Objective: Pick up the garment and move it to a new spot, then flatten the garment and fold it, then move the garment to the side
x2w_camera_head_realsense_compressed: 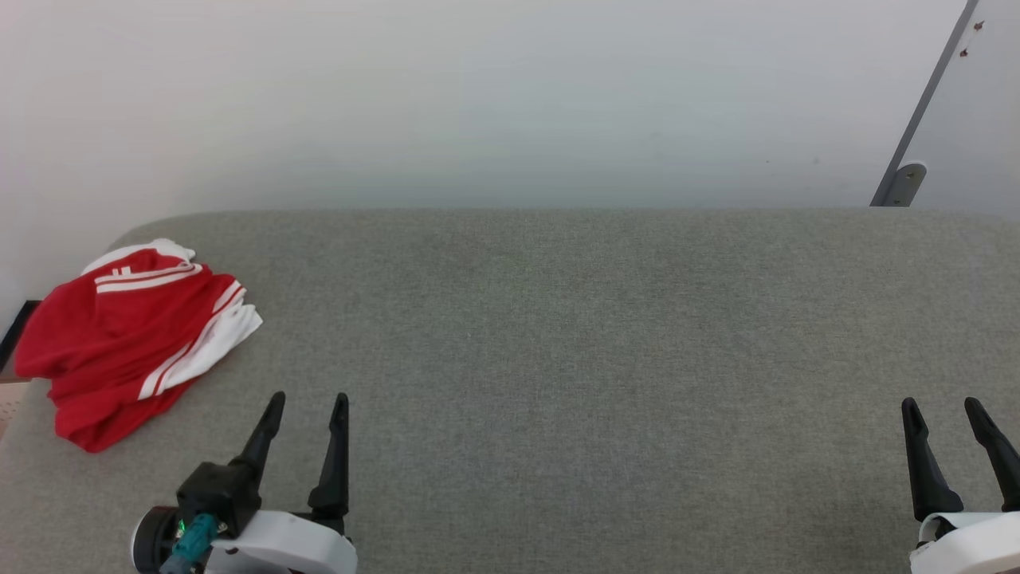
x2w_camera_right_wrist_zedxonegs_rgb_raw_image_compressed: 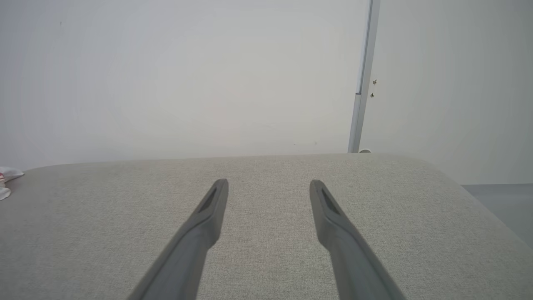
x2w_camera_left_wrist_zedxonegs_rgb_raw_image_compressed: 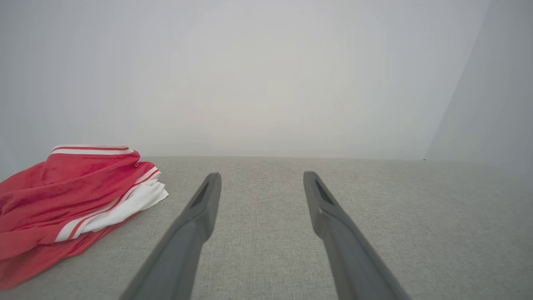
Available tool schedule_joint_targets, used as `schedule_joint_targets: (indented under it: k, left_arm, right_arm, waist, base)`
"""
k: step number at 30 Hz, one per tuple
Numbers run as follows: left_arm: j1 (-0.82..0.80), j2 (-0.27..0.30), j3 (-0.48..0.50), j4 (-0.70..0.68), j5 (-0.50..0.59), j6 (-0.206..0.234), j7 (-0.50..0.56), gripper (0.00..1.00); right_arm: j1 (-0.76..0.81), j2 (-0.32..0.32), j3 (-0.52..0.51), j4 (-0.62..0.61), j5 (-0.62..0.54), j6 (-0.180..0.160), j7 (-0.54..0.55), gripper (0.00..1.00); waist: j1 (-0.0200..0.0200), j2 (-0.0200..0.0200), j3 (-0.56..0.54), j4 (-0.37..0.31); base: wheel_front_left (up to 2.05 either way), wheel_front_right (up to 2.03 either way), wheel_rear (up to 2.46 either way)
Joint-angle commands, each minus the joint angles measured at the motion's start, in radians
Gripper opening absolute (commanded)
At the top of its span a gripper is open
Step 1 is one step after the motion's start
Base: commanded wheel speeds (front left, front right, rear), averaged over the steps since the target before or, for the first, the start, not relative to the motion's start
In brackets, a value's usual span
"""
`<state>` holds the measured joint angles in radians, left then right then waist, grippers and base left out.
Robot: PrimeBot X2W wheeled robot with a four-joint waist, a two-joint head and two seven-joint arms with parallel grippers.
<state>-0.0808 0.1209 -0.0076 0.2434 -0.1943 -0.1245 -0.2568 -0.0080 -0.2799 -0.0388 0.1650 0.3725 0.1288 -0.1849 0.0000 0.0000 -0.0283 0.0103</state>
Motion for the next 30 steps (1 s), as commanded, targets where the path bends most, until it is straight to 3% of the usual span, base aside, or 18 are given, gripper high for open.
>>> schedule_joint_targets:
  k: [1,18,24,30]
  left_arm:
    - [0.005,0.0,0.002,-0.004,0.024,-0.007,-0.009,1.0]
    - [0.004,-0.004,0.007,-0.001,0.023,-0.007,-0.008,1.0]
    - [-0.01,-0.007,0.015,0.0,0.023,-0.007,-0.008,1.0]
    - [-0.022,-0.004,0.028,0.004,0.021,-0.006,-0.008,1.0]
  right_arm:
    - [0.012,-0.007,0.002,-0.004,-0.017,0.004,-0.009,1.0]
    - [0.012,-0.006,0.002,0.005,-0.015,0.004,-0.013,1.0]
    - [0.009,-0.004,0.017,-0.007,-0.001,0.004,-0.009,1.0]
    - [0.003,-0.011,0.046,-0.025,0.01,0.002,0.005,1.0]
  waist:
    - [0.0,0.0,0.0,0.0]
    - [0.0,0.0,-0.001,0.006]
    - [0.0,0.0,-0.002,0.043]
    - [0.0,0.0,-0.007,0.129]
  base:
    - [0.0,0.0,0.0]
    - [0.0,0.0,0.0]
    - [0.0,0.0,0.0]
    - [0.0,0.0,0.0]
